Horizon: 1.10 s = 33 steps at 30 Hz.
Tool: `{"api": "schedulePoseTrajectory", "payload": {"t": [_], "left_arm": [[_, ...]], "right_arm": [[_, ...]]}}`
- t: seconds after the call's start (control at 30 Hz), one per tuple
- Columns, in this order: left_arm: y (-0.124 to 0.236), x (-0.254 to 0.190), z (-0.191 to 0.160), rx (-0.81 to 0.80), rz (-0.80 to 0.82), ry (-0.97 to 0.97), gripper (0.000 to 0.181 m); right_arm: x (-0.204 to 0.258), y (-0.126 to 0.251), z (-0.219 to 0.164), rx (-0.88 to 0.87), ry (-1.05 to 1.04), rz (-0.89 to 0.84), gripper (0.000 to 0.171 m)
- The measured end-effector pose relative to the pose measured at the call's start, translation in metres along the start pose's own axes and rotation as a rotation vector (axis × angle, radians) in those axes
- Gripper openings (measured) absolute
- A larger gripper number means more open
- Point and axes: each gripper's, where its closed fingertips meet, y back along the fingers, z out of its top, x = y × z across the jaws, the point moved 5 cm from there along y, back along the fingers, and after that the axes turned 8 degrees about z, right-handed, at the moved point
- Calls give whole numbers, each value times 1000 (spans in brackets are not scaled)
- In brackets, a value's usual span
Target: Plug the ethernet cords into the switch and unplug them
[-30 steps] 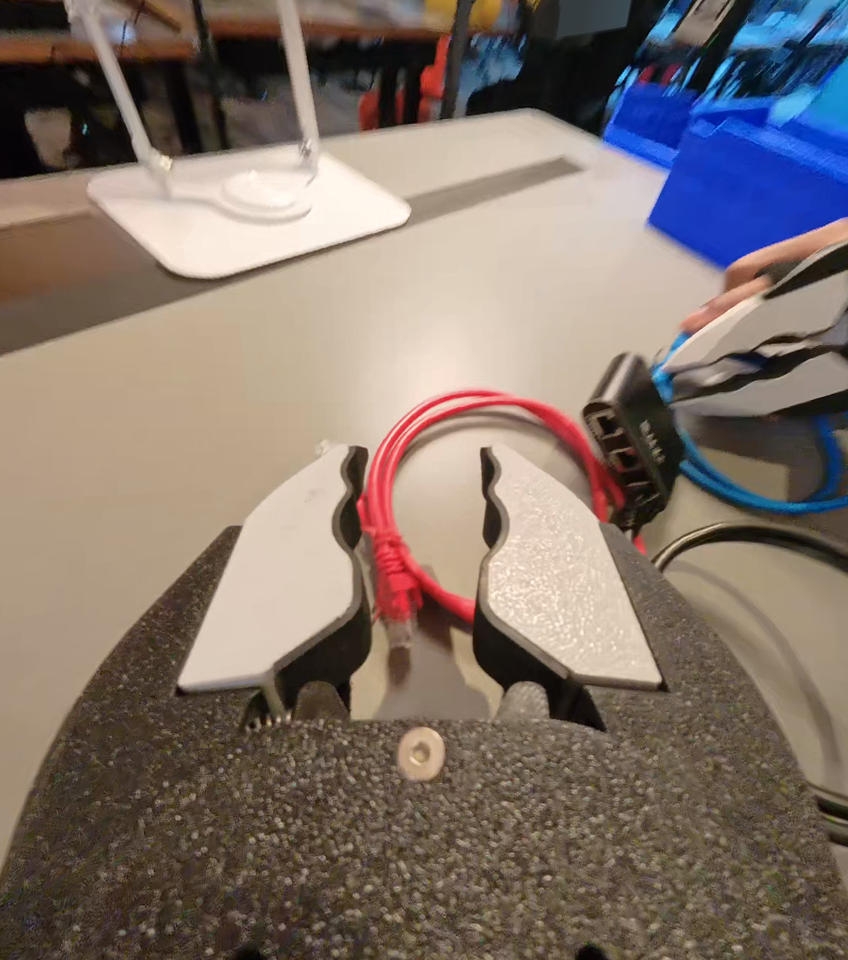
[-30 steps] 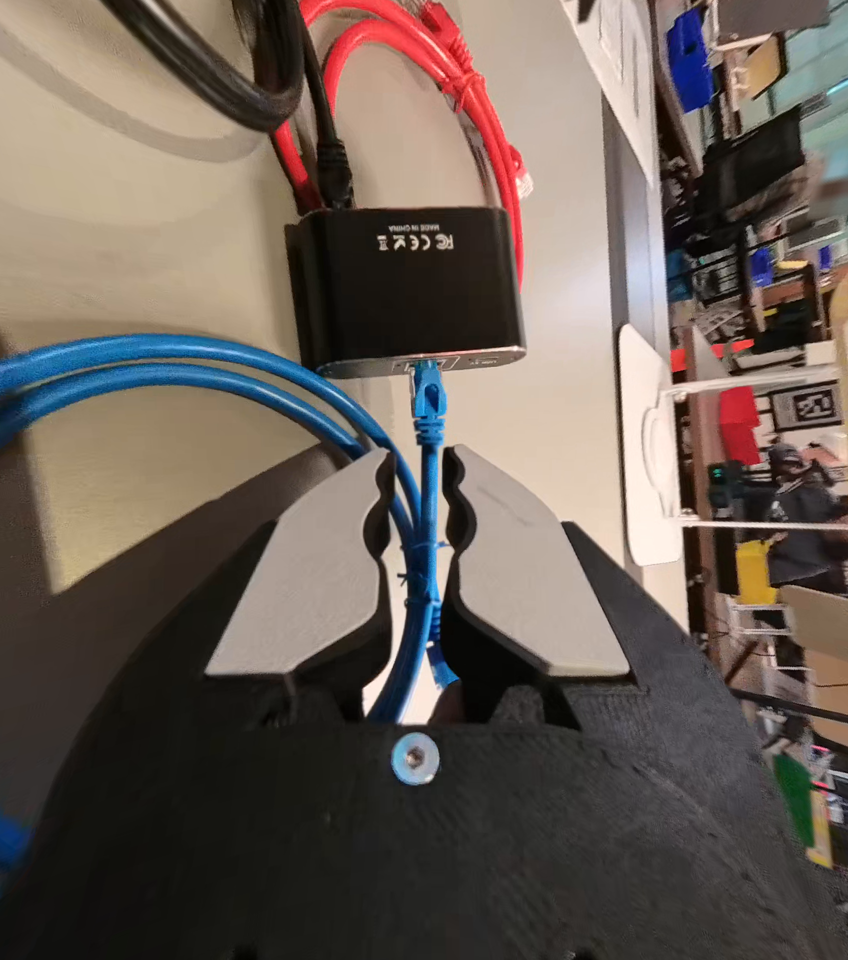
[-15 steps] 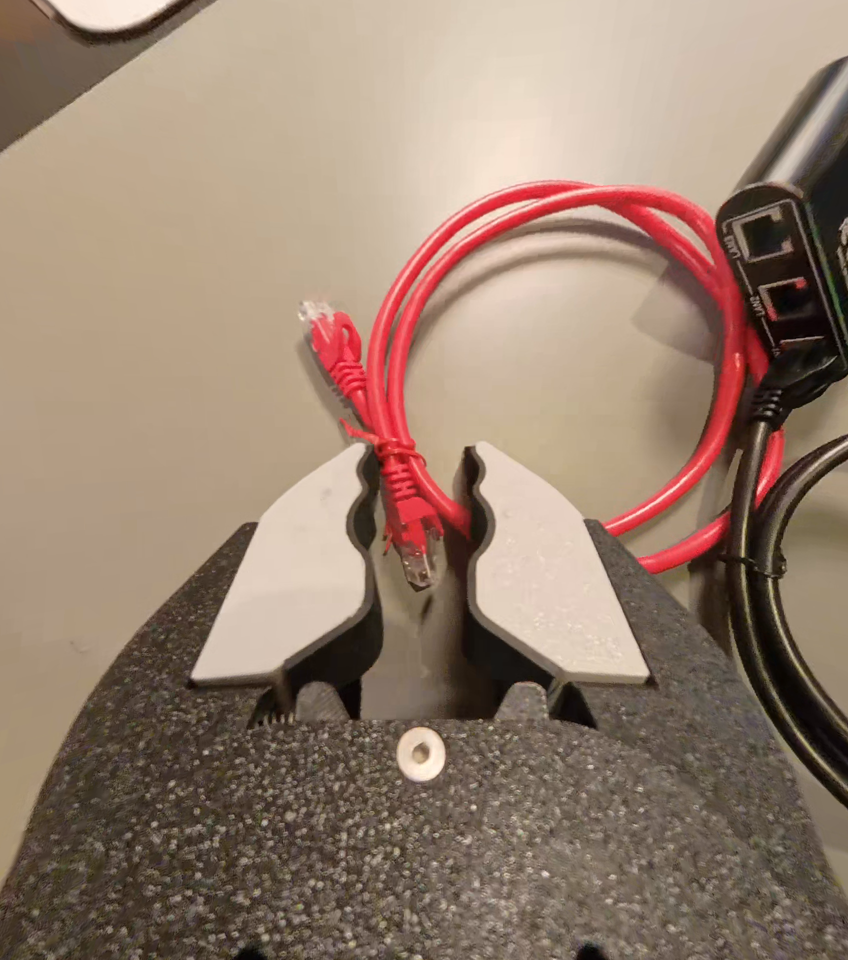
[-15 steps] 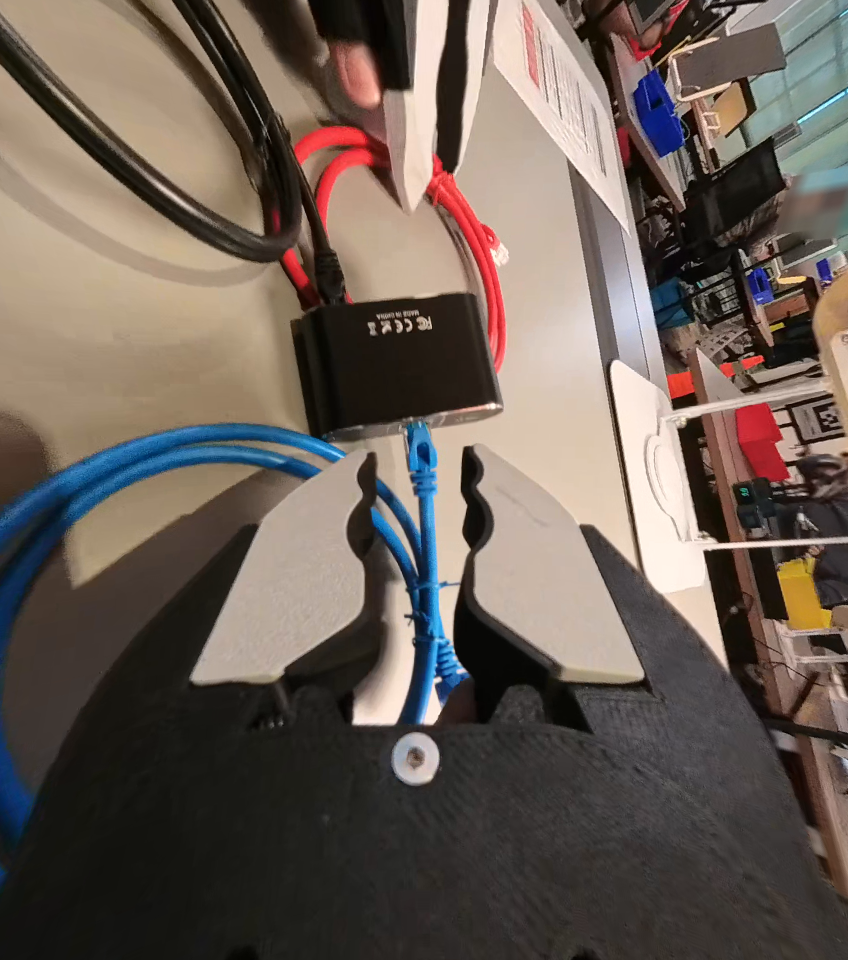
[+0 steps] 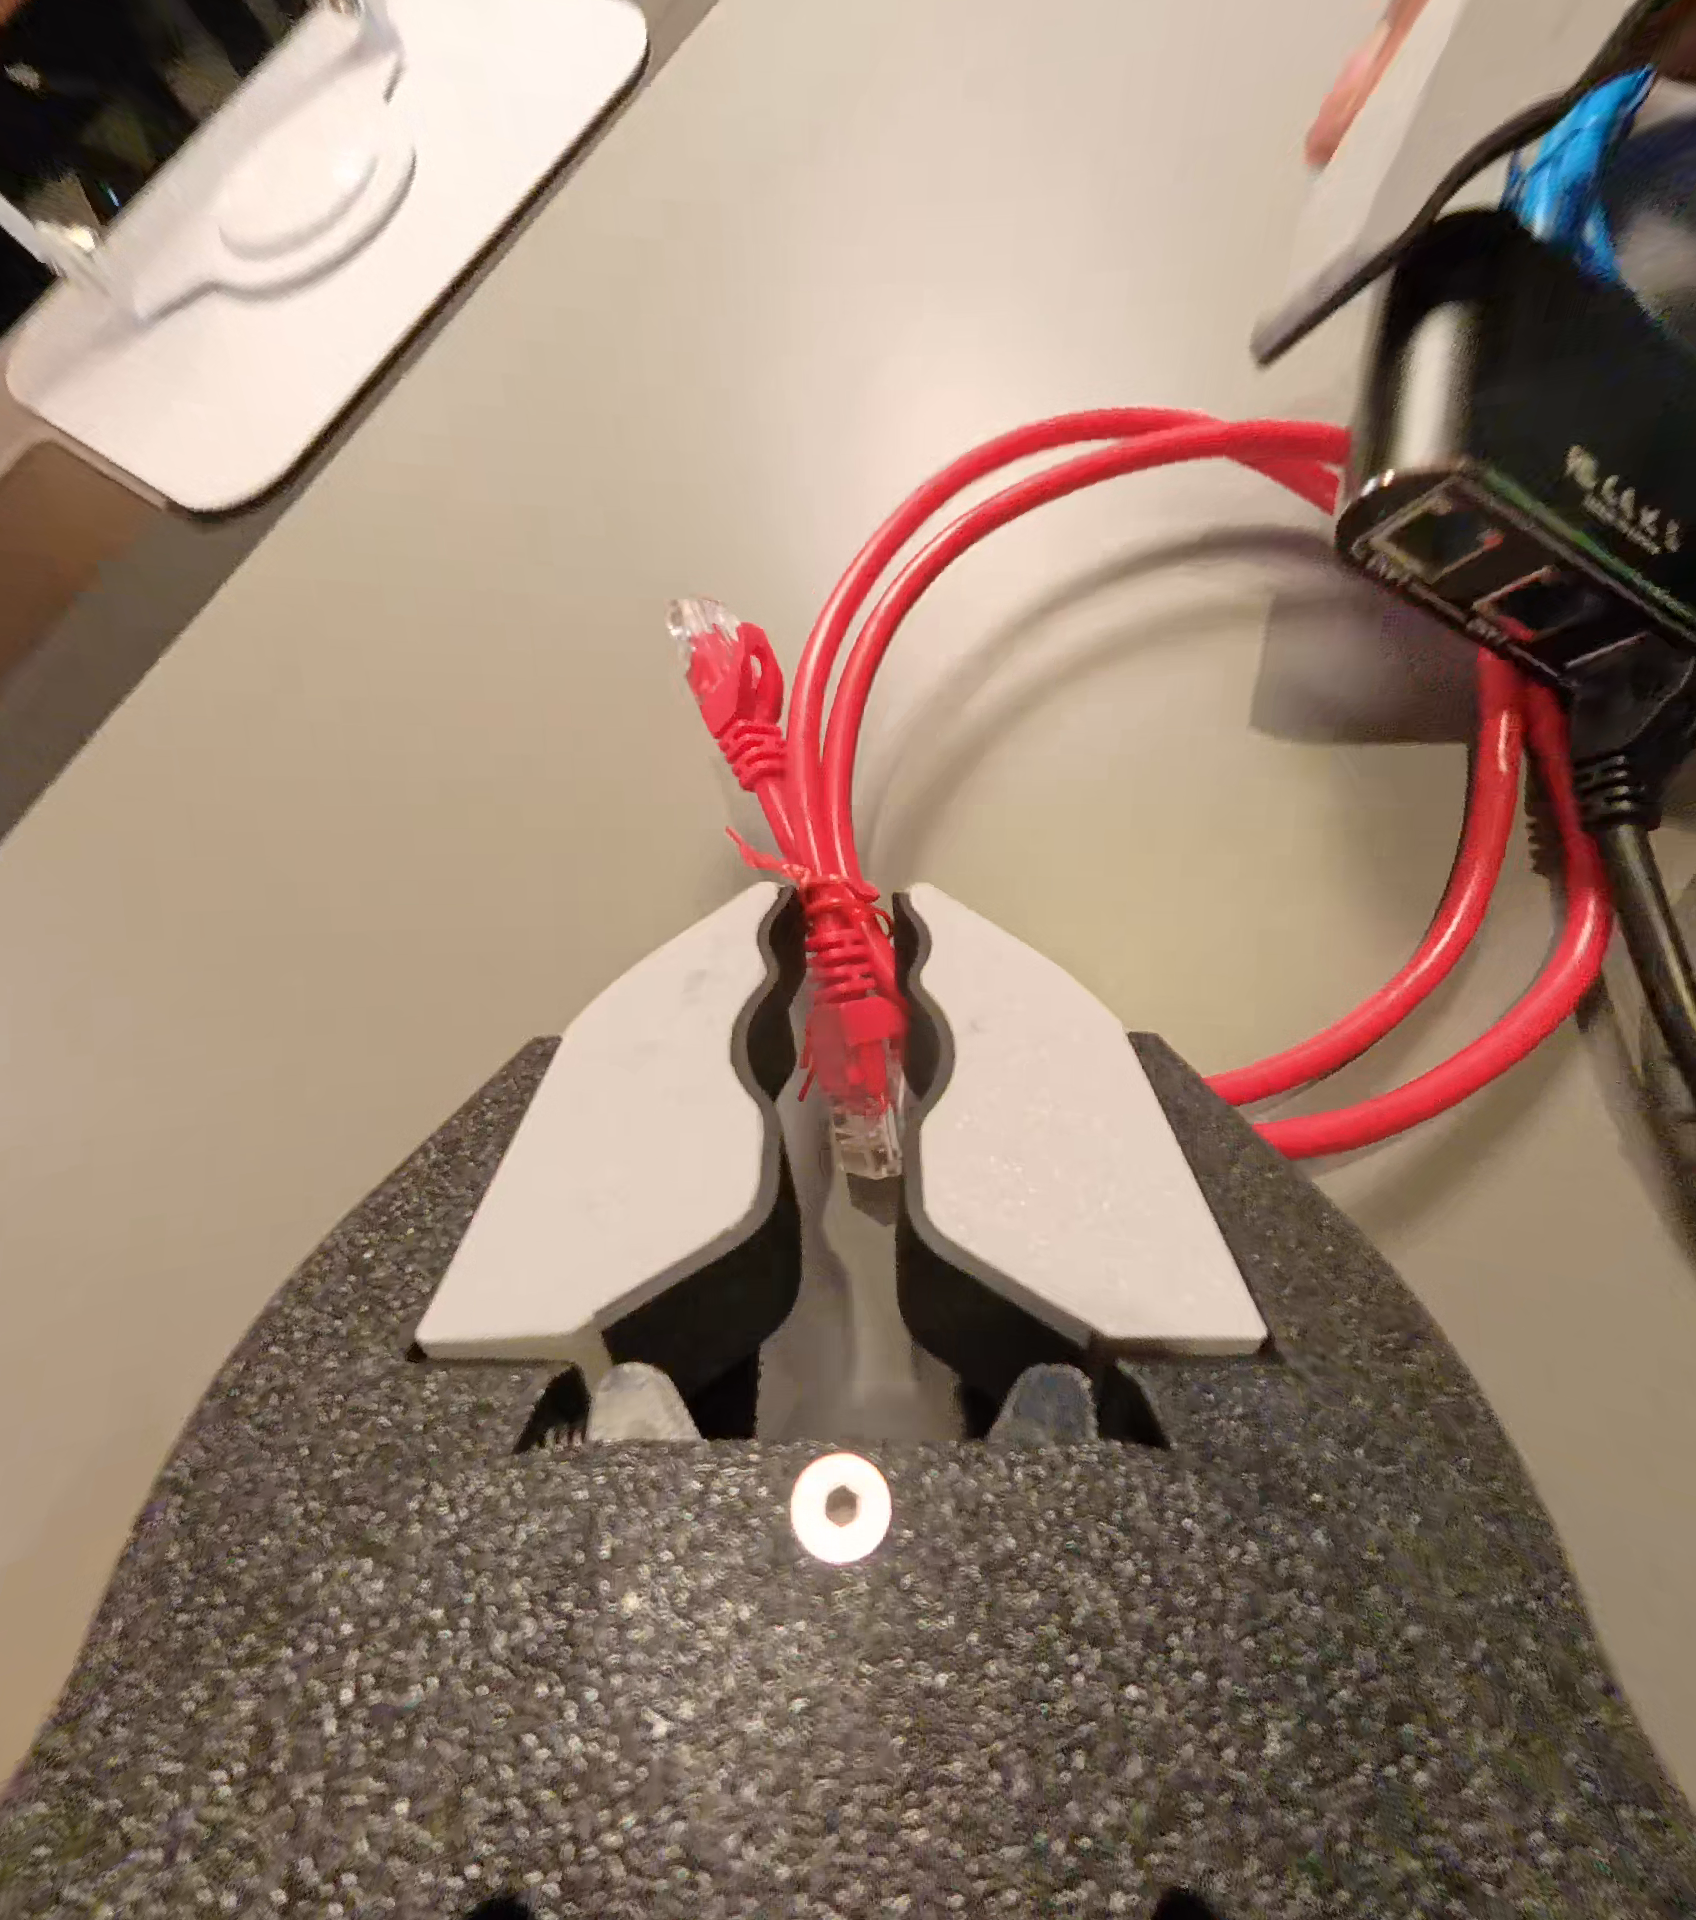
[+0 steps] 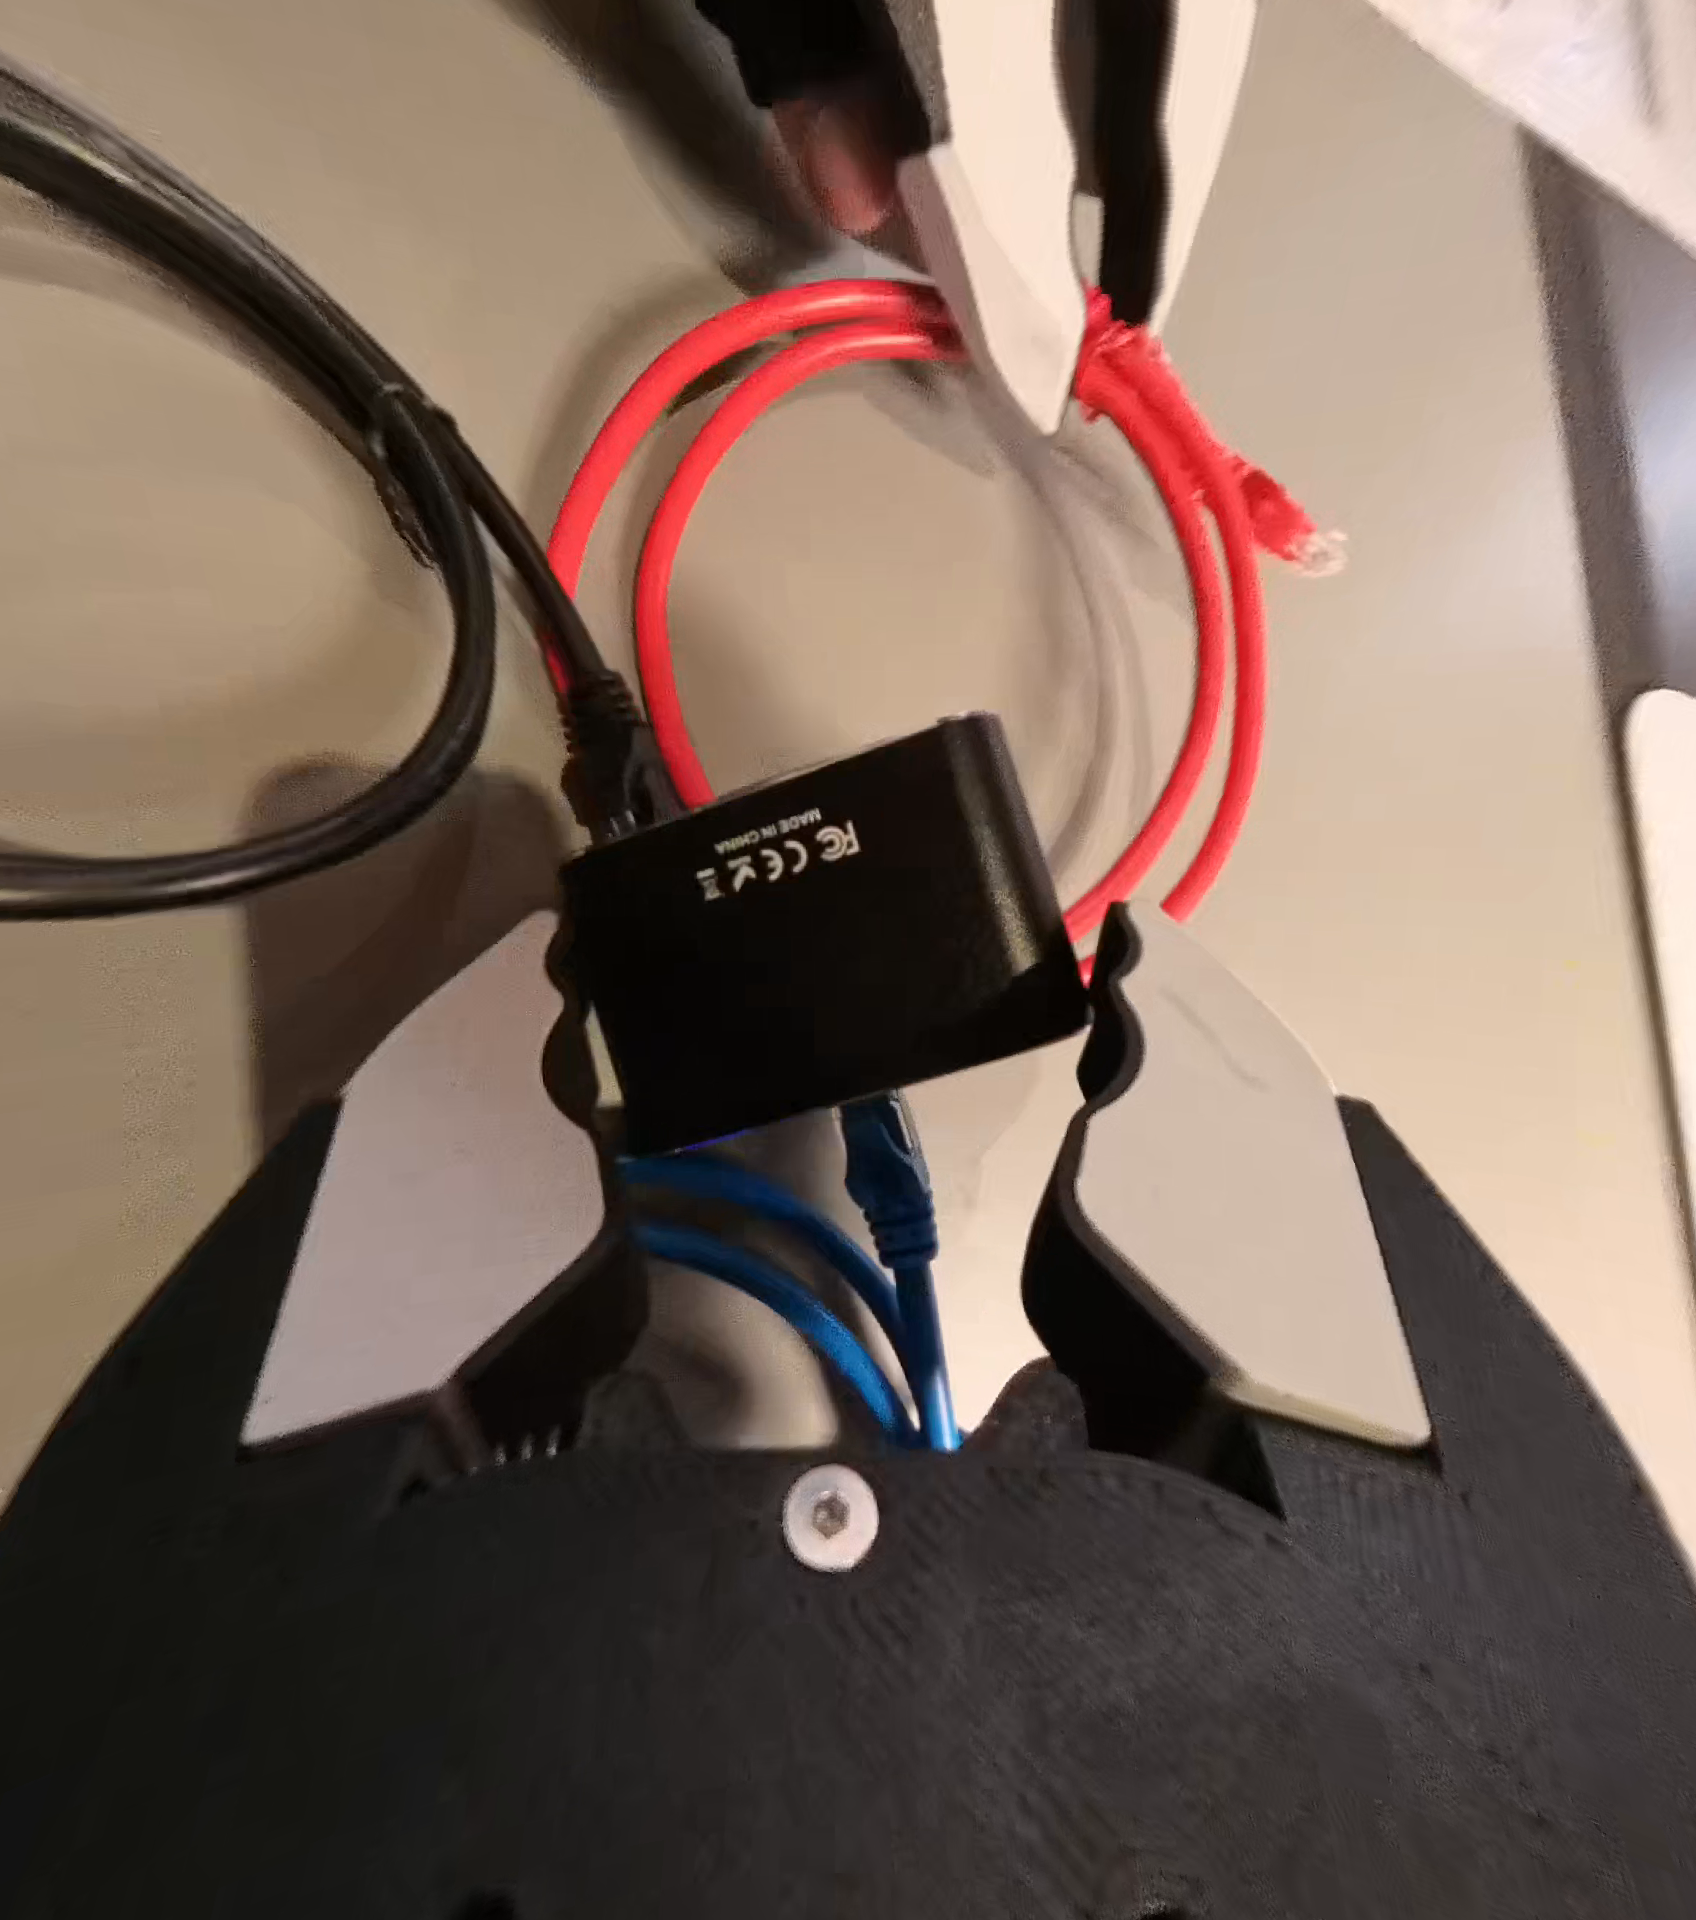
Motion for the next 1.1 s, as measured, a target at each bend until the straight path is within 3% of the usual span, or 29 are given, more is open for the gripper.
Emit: {"api": "schedulePoseTrajectory", "payload": {"t": [0.33,0.43,0.63,0.83,1.1], "left_arm": [[16,9,13,-110,83,-120,16],[23,8,21,-173,99,-185,16],[46,-11,43,-380,89,-390,15],[57,-38,55,-491,43,-529,15],[76,-44,65,-587,80,-608,15]], "right_arm": [[17,33,-34,60,-46,157,92],[14,50,-36,-3,-79,136,89],[-3,78,-7,-276,-180,87,84],[-16,71,33,-457,-310,157,76],[-31,71,69,-511,-289,190,56]]}}
